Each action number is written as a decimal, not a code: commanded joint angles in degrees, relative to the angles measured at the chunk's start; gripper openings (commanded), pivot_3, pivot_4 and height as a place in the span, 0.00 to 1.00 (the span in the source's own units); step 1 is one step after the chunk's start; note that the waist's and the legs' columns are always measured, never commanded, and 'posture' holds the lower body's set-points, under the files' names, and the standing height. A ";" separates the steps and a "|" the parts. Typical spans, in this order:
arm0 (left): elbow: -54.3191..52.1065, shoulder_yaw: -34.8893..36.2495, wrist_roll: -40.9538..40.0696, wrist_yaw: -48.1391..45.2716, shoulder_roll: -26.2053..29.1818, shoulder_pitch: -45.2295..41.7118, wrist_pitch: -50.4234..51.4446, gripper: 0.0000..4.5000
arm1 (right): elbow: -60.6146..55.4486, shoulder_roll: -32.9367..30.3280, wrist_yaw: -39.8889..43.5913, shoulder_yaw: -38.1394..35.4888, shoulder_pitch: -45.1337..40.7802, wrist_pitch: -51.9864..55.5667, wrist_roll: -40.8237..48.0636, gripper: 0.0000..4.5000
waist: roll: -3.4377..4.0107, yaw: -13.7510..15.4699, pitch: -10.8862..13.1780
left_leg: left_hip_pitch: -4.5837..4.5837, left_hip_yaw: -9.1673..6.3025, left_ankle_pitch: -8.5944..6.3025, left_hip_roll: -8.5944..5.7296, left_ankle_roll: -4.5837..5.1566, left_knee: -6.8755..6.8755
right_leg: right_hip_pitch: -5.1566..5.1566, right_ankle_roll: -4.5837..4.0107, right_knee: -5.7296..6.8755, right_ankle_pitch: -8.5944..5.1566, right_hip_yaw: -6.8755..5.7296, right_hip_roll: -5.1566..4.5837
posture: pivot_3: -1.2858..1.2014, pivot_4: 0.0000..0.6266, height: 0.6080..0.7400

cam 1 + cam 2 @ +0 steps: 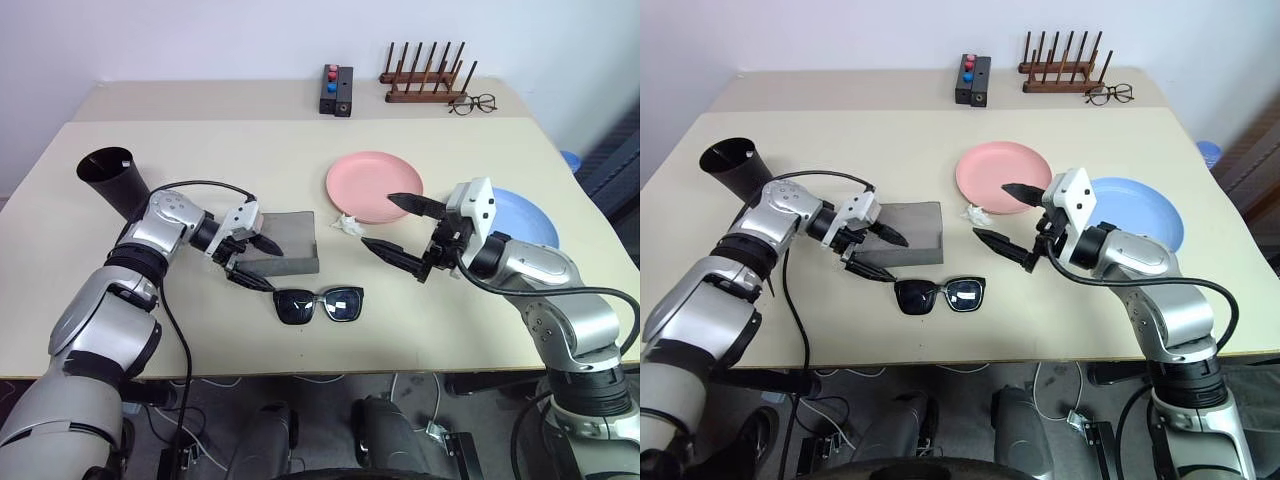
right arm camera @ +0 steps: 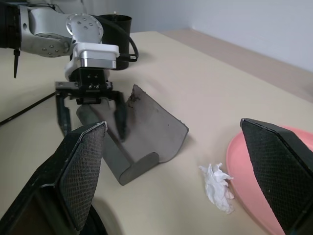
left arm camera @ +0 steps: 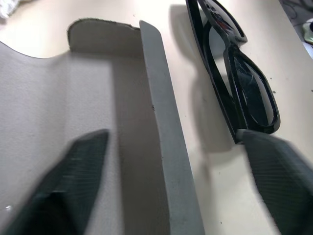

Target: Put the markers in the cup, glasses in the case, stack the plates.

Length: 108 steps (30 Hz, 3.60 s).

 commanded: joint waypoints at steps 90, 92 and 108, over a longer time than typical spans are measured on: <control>-59.34 43.49 -17.26 13.78 10.46 44.86 26.98 1.00 | 18.57 4.28 20.84 22.35 -36.88 34.22 -3.12 0.00 | 0.19 -0.24 0.07 | 0.14 -0.12 0.13 0.02 -0.27 -0.87 | -0.23 -0.27 -0.45 0.17 0.00 -0.26 | 0.52 0.24 1.00; -59.06 43.50 -17.16 13.64 10.50 44.54 27.04 1.00 | 19.73 4.86 21.32 21.43 -38.21 34.44 -2.18 0.00 | 0.19 -0.20 0.07 | 0.11 -0.11 0.18 0.03 -0.36 -0.92 | -0.23 -0.27 -0.56 0.17 0.00 -0.25 | 0.52 0.24 1.00; -60.62 45.94 -17.55 13.71 11.24 46.91 27.18 1.00 | 46.83 23.71 15.09 19.98 -48.90 13.10 -11.59 0.00 | 0.21 -0.38 0.09 | -0.03 -0.09 0.34 0.01 -0.63 -0.95 | -0.34 -0.28 -0.67 0.19 -0.01 -0.25 | 0.52 0.24 1.00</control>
